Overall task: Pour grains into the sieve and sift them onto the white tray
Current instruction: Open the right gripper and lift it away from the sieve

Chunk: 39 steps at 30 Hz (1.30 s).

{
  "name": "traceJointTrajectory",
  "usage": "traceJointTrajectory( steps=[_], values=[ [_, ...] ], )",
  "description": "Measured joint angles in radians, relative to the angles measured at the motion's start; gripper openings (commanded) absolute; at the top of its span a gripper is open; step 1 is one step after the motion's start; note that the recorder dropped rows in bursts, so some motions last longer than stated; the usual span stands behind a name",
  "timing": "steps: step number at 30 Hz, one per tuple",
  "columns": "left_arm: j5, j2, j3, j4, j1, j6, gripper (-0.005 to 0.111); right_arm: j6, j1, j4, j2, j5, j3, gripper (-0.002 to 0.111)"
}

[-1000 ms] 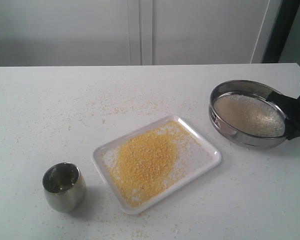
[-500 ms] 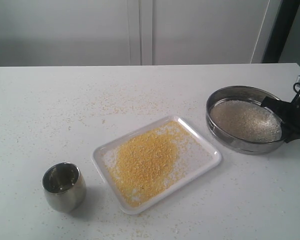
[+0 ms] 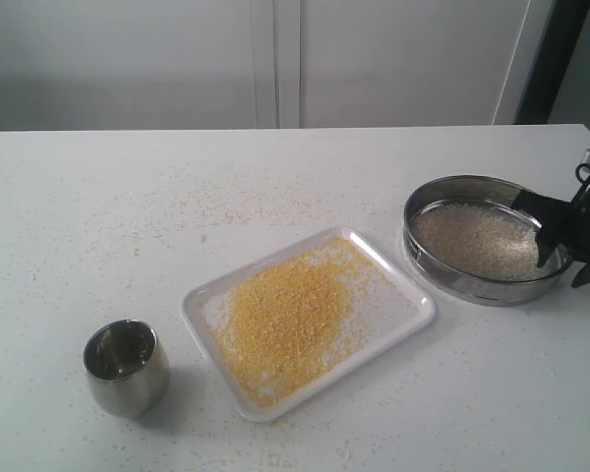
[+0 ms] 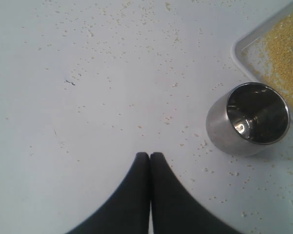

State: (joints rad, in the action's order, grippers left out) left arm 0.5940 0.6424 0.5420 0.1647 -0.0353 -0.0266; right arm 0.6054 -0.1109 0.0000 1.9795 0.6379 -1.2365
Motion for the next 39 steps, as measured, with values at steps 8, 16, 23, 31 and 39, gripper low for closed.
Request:
traceJointTrajectory(
  steps=[8, 16, 23, 31, 39],
  values=[
    [0.0, 0.0, 0.0, 0.0, 0.0, 0.0, 0.0, -0.004, 0.0, 0.0, -0.092, 0.031, 0.0, 0.044],
    [0.0, 0.0, 0.0, 0.0, 0.0, 0.0, 0.0, -0.112, 0.0, 0.0, -0.207, 0.111, 0.0, 0.027],
    [0.0, 0.0, 0.0, 0.0, 0.0, 0.0, 0.0, -0.226, 0.007, 0.0, -0.284, 0.213, 0.0, 0.002],
    [0.0, 0.0, 0.0, 0.0, 0.0, 0.0, 0.0, -0.345, 0.025, 0.012, -0.367, 0.311, 0.0, 0.0],
    [0.0, 0.0, 0.0, 0.0, 0.0, 0.0, 0.0, -0.431, 0.094, 0.031, -0.469, 0.356, 0.016, 0.0]
  ],
)
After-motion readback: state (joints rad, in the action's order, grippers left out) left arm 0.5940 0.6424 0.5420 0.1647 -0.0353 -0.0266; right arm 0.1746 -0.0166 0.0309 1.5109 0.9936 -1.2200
